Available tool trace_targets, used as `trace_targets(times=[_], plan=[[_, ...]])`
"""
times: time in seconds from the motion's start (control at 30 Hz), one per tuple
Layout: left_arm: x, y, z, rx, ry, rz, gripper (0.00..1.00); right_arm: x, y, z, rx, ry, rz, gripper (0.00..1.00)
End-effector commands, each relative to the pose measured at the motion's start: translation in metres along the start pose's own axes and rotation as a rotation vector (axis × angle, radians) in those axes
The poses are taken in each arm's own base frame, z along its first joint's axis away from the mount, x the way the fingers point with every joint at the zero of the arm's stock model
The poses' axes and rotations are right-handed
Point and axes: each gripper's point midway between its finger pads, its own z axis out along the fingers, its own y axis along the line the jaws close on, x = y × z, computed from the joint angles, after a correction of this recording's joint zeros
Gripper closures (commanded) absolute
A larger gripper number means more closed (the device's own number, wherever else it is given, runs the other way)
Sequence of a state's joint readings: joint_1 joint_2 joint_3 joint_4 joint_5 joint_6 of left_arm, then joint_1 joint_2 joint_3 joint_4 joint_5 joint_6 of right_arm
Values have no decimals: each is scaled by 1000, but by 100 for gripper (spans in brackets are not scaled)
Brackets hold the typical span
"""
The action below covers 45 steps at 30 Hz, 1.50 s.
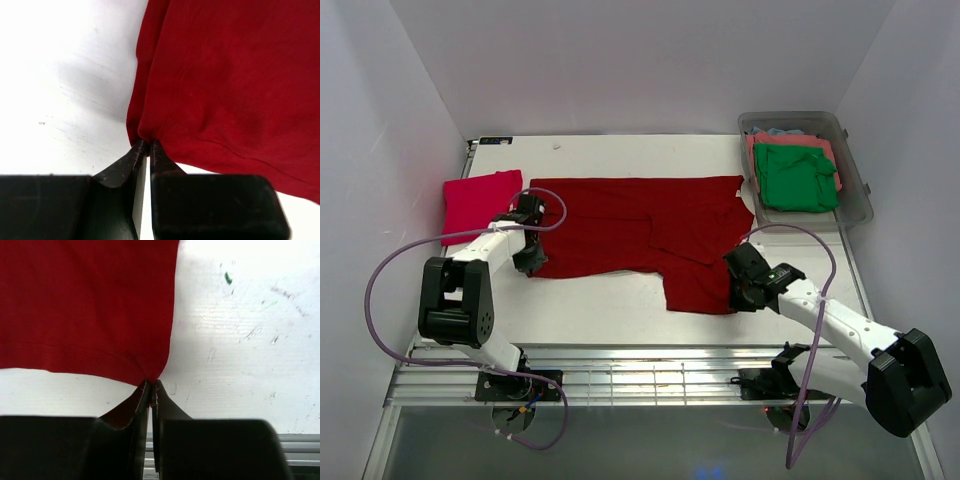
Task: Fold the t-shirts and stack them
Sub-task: Fold the tshirt
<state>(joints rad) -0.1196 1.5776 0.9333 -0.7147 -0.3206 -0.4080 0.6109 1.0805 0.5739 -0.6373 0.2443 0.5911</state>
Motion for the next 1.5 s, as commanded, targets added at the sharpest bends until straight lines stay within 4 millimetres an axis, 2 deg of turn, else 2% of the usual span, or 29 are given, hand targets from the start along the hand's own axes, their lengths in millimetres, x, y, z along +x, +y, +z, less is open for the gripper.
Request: trace_targets(times=[0.0, 0.13, 0.33, 0.5, 0.57, 0.6, 0.73, 0.77, 0.8, 0.9, 0.93, 0.97, 1.07, 1.13, 1.33, 1.47], plan=[[-35, 0, -18, 6, -93, -32, 82, -32, 0, -21, 28, -92, -8, 92], [-57, -6, -26, 25, -122, -42, 83, -58, 11, -25, 38, -116, -42, 92], [-73, -1, -24, 22, -122, -66, 84, -97, 20, -20, 85, -135, -88, 92], [-91, 1, -20, 43, -122, -90, 84, -144, 23, -22, 80, -178, -97, 92], [-93, -4, -18, 64, -112, -87, 86, -154, 23, -15, 89, -167, -107, 92], [-95, -5, -20, 69, -116, -92, 86, -167, 23, -19, 86, -183, -109, 92], [-96, -8, -20, 86, -115, -99, 91, -181, 24, -9, 93, -168, -128, 92], [-95, -10, -21, 92, -112, -97, 91, -183, 24, -8, 93, -167, -129, 92], [-94, -11, -21, 100, -104, -92, 83, -184, 25, -6, 92, -161, -132, 92], [-70, -20, -18, 155, -29, -79, 42, -182, 26, -2, 85, -157, -134, 92], [-53, -18, -14, 148, 3, -73, 39, -180, 25, 1, 85, -150, -133, 92], [-45, -15, -11, 137, 16, -78, 37, -178, 25, 2, 81, -146, -131, 92], [-23, -2, -1, 79, 53, -66, 35, -171, 28, 9, 60, -131, -127, 92], [-15, -2, 1, 81, 70, -65, 35, -168, 29, 11, 52, -124, -127, 92], [-5, -3, 3, 88, 93, -69, 39, -163, 29, 15, 43, -115, -127, 92], [-1, 4, 8, 56, 85, -70, 41, -161, 30, 16, 35, -119, -121, 92]])
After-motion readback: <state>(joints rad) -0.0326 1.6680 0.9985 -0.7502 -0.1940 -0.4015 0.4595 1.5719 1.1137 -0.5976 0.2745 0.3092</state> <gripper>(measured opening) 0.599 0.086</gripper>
